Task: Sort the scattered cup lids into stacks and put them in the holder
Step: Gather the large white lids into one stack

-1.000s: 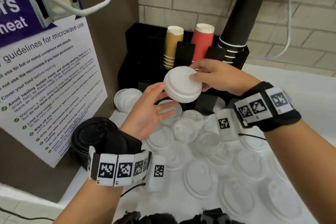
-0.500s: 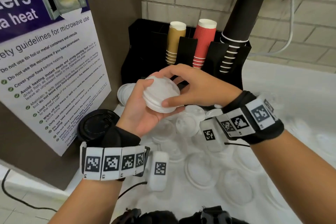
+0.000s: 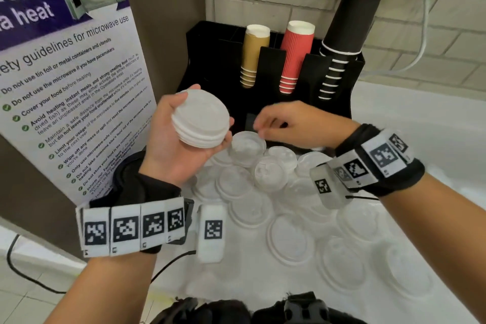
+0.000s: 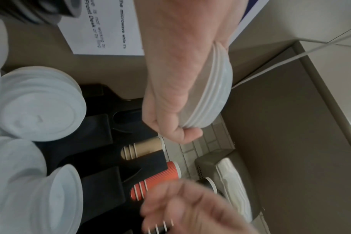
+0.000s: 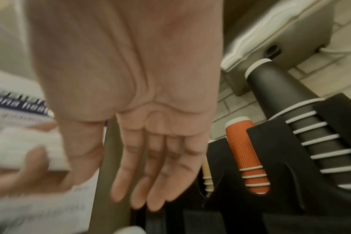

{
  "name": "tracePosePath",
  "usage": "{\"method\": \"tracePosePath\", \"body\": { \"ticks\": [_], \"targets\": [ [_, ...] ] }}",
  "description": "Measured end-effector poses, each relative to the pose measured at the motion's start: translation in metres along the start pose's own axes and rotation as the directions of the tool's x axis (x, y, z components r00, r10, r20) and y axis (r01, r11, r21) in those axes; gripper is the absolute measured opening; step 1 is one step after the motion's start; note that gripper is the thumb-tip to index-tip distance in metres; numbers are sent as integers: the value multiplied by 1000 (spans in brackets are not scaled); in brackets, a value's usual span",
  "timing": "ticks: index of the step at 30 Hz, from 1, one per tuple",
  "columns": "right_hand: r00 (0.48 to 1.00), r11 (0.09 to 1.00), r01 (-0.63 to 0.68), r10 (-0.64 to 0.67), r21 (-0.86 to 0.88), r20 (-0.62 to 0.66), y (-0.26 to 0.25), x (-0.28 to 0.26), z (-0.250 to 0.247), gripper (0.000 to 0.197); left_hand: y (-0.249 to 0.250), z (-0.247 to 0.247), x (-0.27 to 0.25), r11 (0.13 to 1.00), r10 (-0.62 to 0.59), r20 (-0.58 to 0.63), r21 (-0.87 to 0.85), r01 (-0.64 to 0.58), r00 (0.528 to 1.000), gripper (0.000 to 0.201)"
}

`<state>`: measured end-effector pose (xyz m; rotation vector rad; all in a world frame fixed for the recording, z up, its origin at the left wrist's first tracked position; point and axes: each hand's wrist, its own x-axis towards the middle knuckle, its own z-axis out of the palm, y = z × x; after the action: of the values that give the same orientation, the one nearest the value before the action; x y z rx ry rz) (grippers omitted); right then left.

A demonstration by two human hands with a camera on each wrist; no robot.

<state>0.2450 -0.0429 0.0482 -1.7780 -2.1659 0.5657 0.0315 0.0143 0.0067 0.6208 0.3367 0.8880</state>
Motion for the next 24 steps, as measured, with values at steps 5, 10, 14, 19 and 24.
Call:
{"method": "tracePosePath", "body": {
  "ticks": [5,10,14,19,24],
  "targets": [
    [919,968,30,73,-251,388,3,-11,44,21,8,-3,-2,1000,26,0,-10,-26,1000,55],
    [916,905,-36,200,-424,349,1,-12,108,56,5,-2,-3,1000,22,-6,-14,-22,1000,39],
    [952,910,-39,160,-413,262,-1,-7,123,73,1,-2,-3,1000,14,14,18,-14,1000,34],
    [944,927,-47,162,-371,286,-1,-4,120,74,-1,-3,-1,999,-1,18,39,1,1000,31],
    [929,975,-117,175,-188,326,2,-3,82,67,-4,-1,0,999,-12,-11,51,13,1000,43]
  ]
}}
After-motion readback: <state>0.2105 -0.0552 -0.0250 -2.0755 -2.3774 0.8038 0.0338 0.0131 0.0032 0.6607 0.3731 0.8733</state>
